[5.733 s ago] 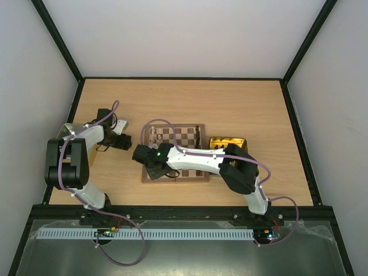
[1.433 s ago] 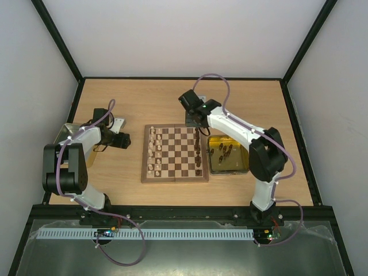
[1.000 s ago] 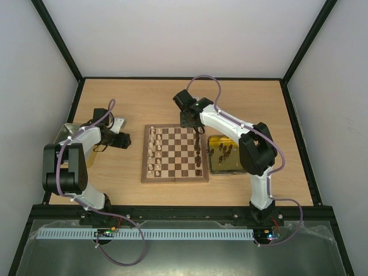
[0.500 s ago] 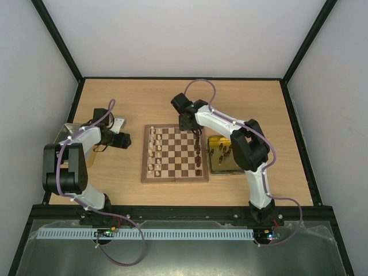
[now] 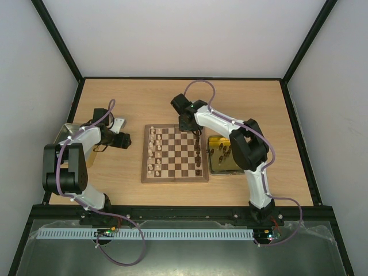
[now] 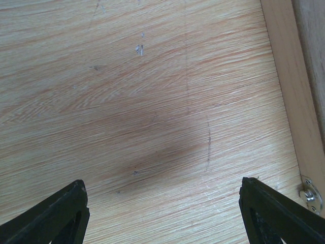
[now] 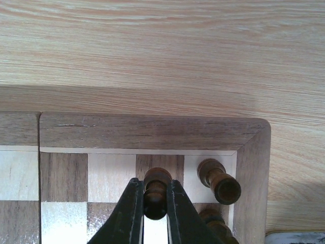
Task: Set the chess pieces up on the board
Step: Place the chess piece on the chessboard.
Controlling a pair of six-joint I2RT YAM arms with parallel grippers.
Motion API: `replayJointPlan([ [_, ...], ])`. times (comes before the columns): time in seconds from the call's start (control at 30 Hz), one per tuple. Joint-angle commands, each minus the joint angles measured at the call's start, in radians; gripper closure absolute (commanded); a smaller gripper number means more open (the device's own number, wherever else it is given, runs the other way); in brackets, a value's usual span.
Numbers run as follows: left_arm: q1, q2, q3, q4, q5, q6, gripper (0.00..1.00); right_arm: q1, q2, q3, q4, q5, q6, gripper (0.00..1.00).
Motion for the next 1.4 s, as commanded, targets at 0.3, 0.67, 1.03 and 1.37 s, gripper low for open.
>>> replayJointPlan([
  [0.3, 0.005, 0.006, -0.002, -0.007, 0.011, 0.015, 0.19, 0.002, 0.034, 0.006, -0.024, 0.003, -0.001, 0.92],
  [0.67, 0.005, 0.007, -0.001, -0.009, 0.012, 0.014, 0.19, 0.0, 0.033, 0.0, -0.022, -0.006, -0.002, 0.85],
  [1.03, 0.005, 0.001, 0.001, -0.011, 0.012, 0.014, 0.19, -0.001, 0.041, -0.01, -0.018, -0.005, -0.003, 0.87],
  [1.37, 0.005, 0.003, 0.002, -0.01, 0.012, 0.014, 0.19, -0.001, 0.038, -0.021, -0.016, -0.002, -0.002, 0.84],
])
